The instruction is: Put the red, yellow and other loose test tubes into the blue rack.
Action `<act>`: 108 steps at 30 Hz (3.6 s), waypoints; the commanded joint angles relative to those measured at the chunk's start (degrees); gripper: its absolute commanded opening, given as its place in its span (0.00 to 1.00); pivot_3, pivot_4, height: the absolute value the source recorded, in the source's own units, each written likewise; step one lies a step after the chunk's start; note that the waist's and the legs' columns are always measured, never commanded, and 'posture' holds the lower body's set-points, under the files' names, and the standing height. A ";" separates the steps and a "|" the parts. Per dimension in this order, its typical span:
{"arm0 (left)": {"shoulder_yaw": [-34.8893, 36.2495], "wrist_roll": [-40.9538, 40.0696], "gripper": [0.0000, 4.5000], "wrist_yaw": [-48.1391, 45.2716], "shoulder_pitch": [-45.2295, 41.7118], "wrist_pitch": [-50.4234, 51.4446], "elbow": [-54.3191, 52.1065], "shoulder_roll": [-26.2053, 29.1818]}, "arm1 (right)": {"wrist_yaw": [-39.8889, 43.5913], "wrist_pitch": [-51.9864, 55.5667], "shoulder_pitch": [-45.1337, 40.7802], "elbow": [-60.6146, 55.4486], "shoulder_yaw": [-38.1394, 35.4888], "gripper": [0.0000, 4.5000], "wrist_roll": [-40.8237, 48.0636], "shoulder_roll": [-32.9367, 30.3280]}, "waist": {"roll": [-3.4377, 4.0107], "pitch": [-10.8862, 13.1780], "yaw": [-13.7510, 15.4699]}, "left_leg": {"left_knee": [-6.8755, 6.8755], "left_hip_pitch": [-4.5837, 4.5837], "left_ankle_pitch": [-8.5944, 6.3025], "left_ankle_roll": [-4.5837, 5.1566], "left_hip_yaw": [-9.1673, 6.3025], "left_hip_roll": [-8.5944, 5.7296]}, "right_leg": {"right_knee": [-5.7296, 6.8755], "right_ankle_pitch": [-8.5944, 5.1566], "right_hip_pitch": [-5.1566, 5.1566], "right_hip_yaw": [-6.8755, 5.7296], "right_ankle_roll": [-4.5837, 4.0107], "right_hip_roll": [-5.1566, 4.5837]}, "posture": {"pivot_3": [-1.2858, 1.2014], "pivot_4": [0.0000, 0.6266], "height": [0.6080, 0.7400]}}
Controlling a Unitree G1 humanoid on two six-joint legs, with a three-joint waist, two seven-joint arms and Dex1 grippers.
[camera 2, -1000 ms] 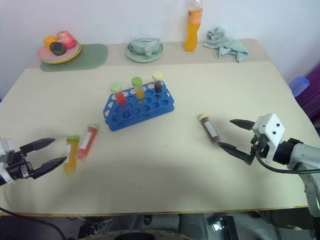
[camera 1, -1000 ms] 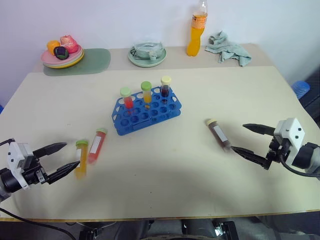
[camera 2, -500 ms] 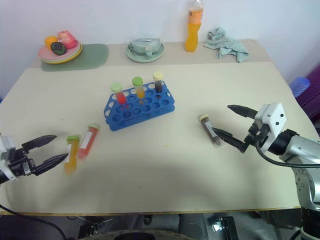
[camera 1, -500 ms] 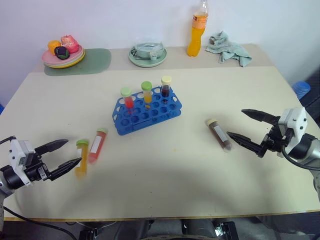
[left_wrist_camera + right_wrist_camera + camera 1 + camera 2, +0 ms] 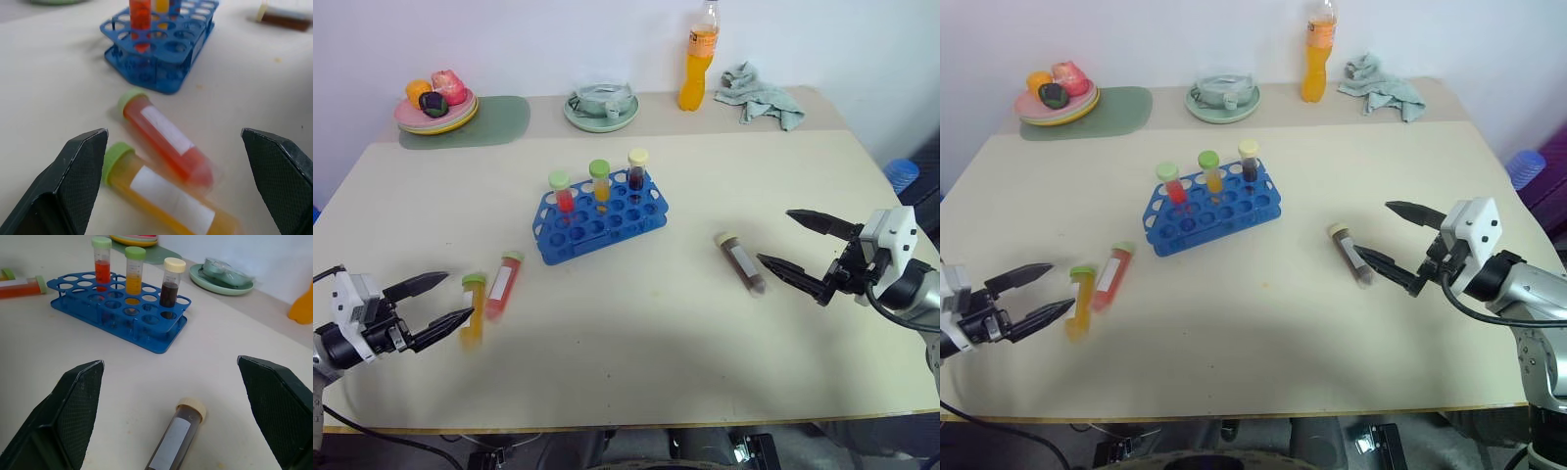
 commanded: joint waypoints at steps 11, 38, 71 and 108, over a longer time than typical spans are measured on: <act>-9.15 -7.18 0.99 -0.92 -6.93 13.12 -18.69 3.45 | -12.35 40.63 -28.27 5.44 17.09 1.00 -0.64 -9.09 | 0.16 0.05 -1.22 | -0.05 0.01 0.06 0.04 0.13 0.09 | 0.10 0.03 -0.10 0.09 -0.08 0.04 | 0.52 0.24 1.00; -15.56 -3.88 1.00 7.21 -5.59 13.47 -29.82 2.13 | -14.64 52.98 -46.47 32.12 34.59 0.94 -8.63 4.97 | 0.15 0.04 -1.62 | 0.07 -0.14 0.14 0.07 0.18 0.12 | 0.04 0.33 -0.19 0.10 0.07 0.17 | 0.52 0.24 1.00; -10.94 -7.53 1.00 20.29 -15.34 11.70 -22.01 -10.80 | -5.83 -8.81 -34.79 17.64 22.47 0.19 -7.68 30.30 | 0.05 -0.02 -1.49 | 0.02 0.17 0.24 -0.15 0.27 0.53 | 0.04 0.55 -0.04 0.15 -0.14 0.61 | 0.52 0.24 1.00; -1.45 -0.28 1.00 39.56 -3.76 -1.35 -29.21 -17.71 | -8.37 -54.97 -54.12 82.33 15.94 0.19 -15.97 47.80 | 0.11 0.01 -1.88 | -0.22 0.69 0.32 -0.44 0.29 0.55 | 0.72 0.54 -0.23 0.37 -0.24 0.93 | 0.52 0.24 1.00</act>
